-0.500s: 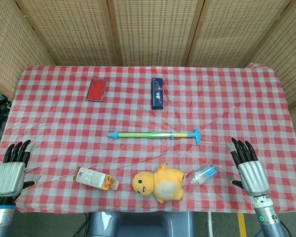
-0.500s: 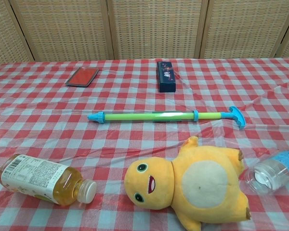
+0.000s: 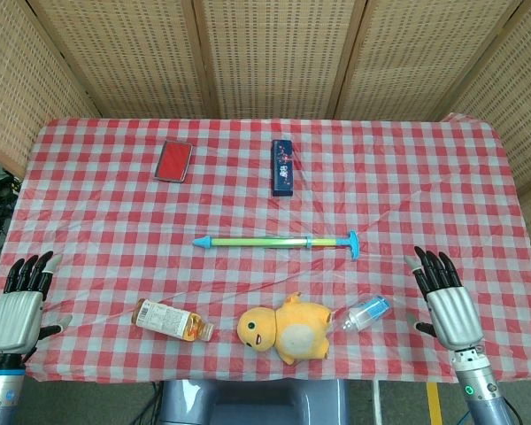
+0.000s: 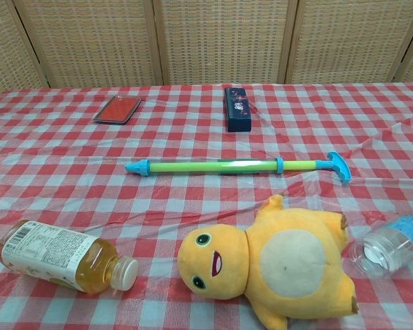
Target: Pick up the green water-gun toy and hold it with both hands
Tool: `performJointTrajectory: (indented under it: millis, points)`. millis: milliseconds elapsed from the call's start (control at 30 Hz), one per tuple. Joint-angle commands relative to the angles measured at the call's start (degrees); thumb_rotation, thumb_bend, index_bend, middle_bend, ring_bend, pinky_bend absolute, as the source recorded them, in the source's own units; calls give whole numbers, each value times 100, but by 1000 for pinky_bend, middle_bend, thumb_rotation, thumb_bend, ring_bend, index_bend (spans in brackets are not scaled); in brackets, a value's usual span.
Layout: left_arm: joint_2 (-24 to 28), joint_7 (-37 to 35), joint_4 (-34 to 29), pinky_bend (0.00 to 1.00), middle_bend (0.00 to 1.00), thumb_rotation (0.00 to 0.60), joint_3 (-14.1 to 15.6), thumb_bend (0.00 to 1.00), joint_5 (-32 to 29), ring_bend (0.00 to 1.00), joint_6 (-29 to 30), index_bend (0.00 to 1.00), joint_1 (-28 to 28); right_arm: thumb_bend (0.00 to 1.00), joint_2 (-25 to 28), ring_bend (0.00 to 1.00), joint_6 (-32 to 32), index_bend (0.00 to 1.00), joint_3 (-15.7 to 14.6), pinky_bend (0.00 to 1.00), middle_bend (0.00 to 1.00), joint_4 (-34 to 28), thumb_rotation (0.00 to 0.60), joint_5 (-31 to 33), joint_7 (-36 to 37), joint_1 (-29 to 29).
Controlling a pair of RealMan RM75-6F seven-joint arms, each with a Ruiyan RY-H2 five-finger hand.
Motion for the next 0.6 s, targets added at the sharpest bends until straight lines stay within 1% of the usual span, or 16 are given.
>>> performJointTrajectory:
  millis: [33,133,233,400,467,500,533,567,600]
  points:
    - [23,-38,-8,0,0,600,-15,38,-5,0,-6,0,18,143,11,0,-14,0,26,0,0,7,600,0,39,0]
    - [48,-100,-37,0,0,600,-54,44,-7,0,14,0,34,142,39,0,-42,0,70,0,0,48,600,5,73,14]
    - [57,-118,-42,0,0,600,-86,46,9,0,49,0,46,142,119,0,-202,0,164,0,0,0,600,105,13,96]
    - [76,-130,-53,0,0,600,-127,47,15,0,108,0,80,138,256,0,-510,0,512,0,1,-282,600,281,-226,408]
    - [88,-149,-71,0,0,600,-140,49,8,0,120,0,95,136,252,34,-650,9,734,33,53,-422,600,366,-385,608]
    - [94,-154,-80,0,0,600,-148,50,4,0,125,0,101,136,227,107,-731,27,846,90,132,-457,600,411,-482,720]
    - [101,-160,-89,0,0,600,-156,52,1,0,127,0,104,136,193,216,-828,54,956,169,244,-478,600,473,-593,835]
    - [104,-168,-93,0,0,600,-162,54,-2,0,128,0,107,136,161,302,-889,74,1032,225,324,-484,600,521,-673,912]
    - [108,-190,-95,0,0,600,-176,55,-9,0,125,0,109,139,72,427,-1011,102,1182,295,441,-474,600,631,-835,1069]
